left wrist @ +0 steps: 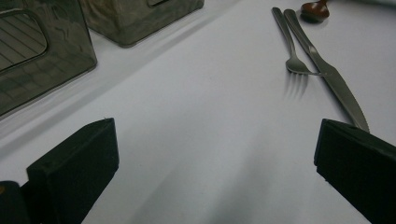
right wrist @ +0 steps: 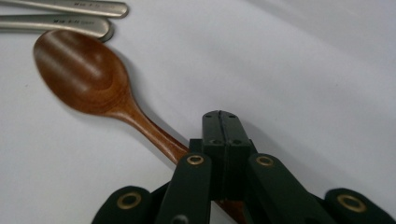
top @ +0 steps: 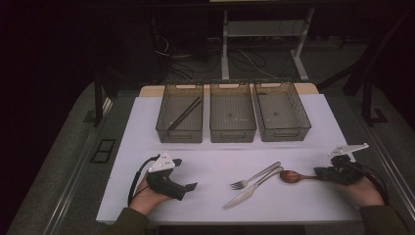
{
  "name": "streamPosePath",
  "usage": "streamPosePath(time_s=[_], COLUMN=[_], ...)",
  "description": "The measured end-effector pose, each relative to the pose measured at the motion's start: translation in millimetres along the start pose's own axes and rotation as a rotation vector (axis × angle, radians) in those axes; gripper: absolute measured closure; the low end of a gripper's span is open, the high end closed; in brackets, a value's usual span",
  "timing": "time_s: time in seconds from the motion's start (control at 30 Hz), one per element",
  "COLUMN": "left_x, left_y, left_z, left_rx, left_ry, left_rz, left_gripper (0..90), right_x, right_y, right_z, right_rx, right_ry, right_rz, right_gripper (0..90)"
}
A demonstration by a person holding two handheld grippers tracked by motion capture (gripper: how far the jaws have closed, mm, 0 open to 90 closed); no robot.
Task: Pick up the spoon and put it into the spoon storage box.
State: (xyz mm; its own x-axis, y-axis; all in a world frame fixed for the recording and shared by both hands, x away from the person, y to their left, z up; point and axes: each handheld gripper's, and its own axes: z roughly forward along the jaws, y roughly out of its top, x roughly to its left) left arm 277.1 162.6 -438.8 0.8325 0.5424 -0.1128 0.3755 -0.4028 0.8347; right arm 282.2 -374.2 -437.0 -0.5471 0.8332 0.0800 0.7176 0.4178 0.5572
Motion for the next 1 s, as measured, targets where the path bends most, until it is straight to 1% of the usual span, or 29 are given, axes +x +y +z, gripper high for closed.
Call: streamPosePath(time_s=[0.07, 0.1, 0.17, 0.2, 0.23, 0.3, 0.37, 0.43, 0.5, 0.63, 0.7, 0.77, 1.0], left_x=[0.0, 0.0, 0.0, 0.0, 0.1, 0.3, 0.2, 0.1, 0.3, 0.4, 0.5, 0.4, -0.2], left_y=[0.1, 0.2, 0.2, 0.1, 0.1, 0.1, 0.2, 0.2, 0.2, 0.0, 0.0, 0.1, -0.3], left_z=[0.1, 0.2, 0.3, 0.5, 0.6, 0.7, 0.7, 0.7, 0.7, 1.0, 1.1, 1.2, 2.5], left_rx=[0.001, 0.001, 0.003, 0.001, 0.000, 0.001, 0.002, 0.001, 0.002, 0.003, 0.004, 0.007, 0.004], left_ry=[-0.001, -0.001, -0.002, -0.001, -0.001, -0.001, -0.002, -0.002, -0.003, -0.005, -0.006, -0.006, -0.009], left_rz=[0.003, 0.006, 0.008, 0.004, 0.005, 0.005, 0.008, 0.008, 0.008, 0.007, 0.008, 0.009, 0.000], left_gripper=[0.0, 0.0, 0.0, 0.0, 0.0, 0.0, 0.0, 0.0, 0.0, 0.0, 0.0, 0.0, 0.0], right_x=[-1.0, -1.7, -2.7, -2.9, -2.4, 1.7, 6.2, 11.4, 17.7, 28.0, 31.3, 33.2, 37.3], right_y=[-1.4, -1.0, 0.7, 1.7, 3.1, 5.5, 8.4, 11.4, 14.1, 18.8, 20.2, 21.2, 21.7], right_z=[-1.0, -2.1, -5.1, -6.4, -7.3, -7.9, -6.2, -3.0, 0.5, 7.2, 10.1, 13.7, 23.1], right_rx=[-0.009, -0.020, -0.065, -0.087, -0.101, -0.135, -0.156, -0.165, -0.161, -0.149, -0.149, -0.145, -0.103], right_ry=[-0.001, 0.002, 0.029, 0.045, 0.066, 0.103, 0.148, 0.182, 0.204, 0.222, 0.225, 0.217, 0.212], right_rz=[-0.008, -0.003, 0.007, 0.012, 0.007, 0.004, -0.006, -0.013, -0.026, -0.046, -0.055, -0.072, -0.112], right_gripper=[89.0, 89.0, 88.5, 83.0, 78.1, 70.2, 60.2, 55.6, 52.7, 49.4, 48.2, 46.6, 44.6])
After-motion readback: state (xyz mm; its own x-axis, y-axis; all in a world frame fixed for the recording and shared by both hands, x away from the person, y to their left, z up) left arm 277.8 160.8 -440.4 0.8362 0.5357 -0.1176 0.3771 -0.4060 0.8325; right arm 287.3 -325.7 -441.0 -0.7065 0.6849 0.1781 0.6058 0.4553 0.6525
